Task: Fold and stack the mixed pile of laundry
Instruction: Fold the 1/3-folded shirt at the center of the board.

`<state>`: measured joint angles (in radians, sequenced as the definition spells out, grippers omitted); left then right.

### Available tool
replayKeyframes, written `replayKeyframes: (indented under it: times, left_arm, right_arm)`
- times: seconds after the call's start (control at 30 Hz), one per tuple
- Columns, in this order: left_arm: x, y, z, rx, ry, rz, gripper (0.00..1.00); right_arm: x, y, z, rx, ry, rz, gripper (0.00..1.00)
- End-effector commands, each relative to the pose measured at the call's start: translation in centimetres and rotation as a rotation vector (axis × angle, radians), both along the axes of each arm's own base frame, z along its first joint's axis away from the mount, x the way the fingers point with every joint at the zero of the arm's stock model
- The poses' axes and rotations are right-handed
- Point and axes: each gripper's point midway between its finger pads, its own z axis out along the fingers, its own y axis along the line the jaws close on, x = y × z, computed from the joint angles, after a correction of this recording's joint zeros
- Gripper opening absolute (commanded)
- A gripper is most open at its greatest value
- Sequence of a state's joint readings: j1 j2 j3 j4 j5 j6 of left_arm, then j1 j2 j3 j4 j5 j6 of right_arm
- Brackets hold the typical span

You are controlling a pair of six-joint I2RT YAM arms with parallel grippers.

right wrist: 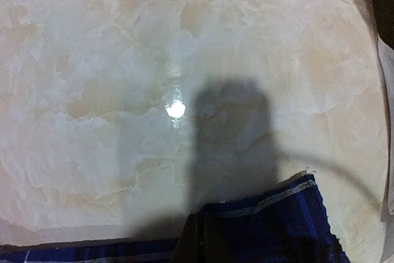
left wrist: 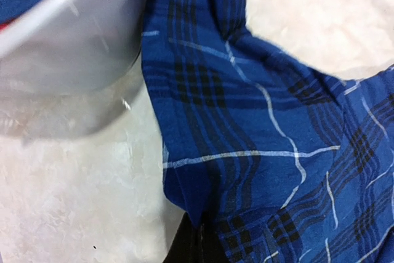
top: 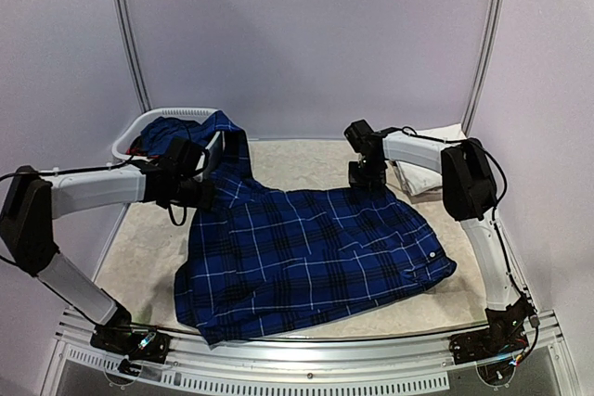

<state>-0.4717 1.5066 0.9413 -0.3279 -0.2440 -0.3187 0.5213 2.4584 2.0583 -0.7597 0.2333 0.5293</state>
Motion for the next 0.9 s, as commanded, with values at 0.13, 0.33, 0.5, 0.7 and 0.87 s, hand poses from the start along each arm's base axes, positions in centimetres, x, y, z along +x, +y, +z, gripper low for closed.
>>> replayKeyframes:
  times: [0.13,0.33,0.5,0.7,0.87]
  left_arm:
    - [-1.8,-0.6,0.0,0.034,-0.009,-0.047,0.00]
    - [-3.3,-1.4,0.1,0.052,-0.026,-0.075,0.00]
    - [-4.8,-2.1,0.9,0.068,-0.057,-0.098,0.00]
    - [-6.5,-1.6,1.9,0.090,-0.083,-0.091,0.00]
    - [-7.8,-1.0,2.7,0.082,-0.102,-0.090,0.00]
  right_arm:
    - [0.0,0.9,4.9,0.109,-0.104,0.047,0.00]
    - [-2.2,-0.5,5.9,0.109,-0.134,0.060,0.00]
    - [-3.6,-1.1,6.9,0.130,-0.153,0.064,0.00]
    - [-5.2,-2.4,7.5,0.121,-0.165,0.045,0.00]
    - [-6.5,-4.1,9.4,0.092,-0.205,0.015,0.00]
